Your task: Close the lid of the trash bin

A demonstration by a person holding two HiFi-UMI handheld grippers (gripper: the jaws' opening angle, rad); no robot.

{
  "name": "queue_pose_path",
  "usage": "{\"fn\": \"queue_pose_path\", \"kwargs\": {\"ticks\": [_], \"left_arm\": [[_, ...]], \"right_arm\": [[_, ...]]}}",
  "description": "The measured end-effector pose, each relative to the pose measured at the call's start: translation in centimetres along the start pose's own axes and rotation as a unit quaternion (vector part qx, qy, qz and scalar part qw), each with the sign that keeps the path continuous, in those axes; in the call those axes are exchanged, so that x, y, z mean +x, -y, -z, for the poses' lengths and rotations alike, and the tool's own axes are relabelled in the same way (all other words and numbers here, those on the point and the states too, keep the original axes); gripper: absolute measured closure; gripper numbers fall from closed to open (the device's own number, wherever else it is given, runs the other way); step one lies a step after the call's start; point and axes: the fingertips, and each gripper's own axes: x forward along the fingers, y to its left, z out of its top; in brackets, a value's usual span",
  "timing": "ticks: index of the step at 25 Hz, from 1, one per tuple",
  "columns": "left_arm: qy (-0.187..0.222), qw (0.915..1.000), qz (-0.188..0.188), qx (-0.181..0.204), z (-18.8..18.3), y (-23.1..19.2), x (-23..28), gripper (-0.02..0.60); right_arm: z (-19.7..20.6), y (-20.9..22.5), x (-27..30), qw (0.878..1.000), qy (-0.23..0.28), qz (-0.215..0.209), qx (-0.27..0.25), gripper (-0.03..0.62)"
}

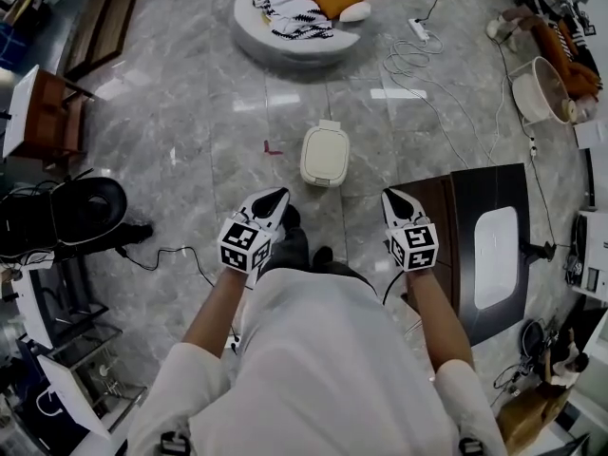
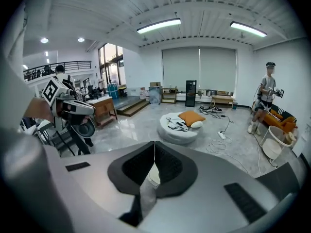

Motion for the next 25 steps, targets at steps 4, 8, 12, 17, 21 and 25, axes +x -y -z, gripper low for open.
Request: {"fn": "queue_pose_path", "kwargs": {"ticks": [4,8,12,17,21,25], "left_arm": [[0.013,0.9998,-0.013,0.004,-0.1,2.1,-1.7,0.563],[0.024,0.9993,-0.027,0.010,0.0,4.0,-3.4,0.563],[0.029,0.9989,-0.036,0.011,0.2,5.5,-4.8,0.563],[0.037,0.9982,-0.045,0.013,0.0,6.2,-6.6,0.563],[0.047,0.9974,-0.051,0.018,-0.7,6.0,-8.1,0.563],[0.056,0.9967,-0.053,0.025,-1.2,5.4,-9.2,0.563]], "right_arm": [[-0.3,-0.6,-2.8,1.000,0.023,0.000,-0.013,0.563],[-0.1,-1.0,-5.1,0.999,0.042,-0.003,-0.024,0.563],[0.1,-1.3,-6.8,0.998,0.052,-0.007,-0.026,0.563],[-0.2,-2.1,-8.3,0.998,0.062,-0.009,-0.028,0.563],[-1.2,-2.9,-9.5,0.997,0.075,-0.006,-0.026,0.563],[-2.0,-3.5,-10.2,0.996,0.088,0.004,-0.024,0.563]]}}
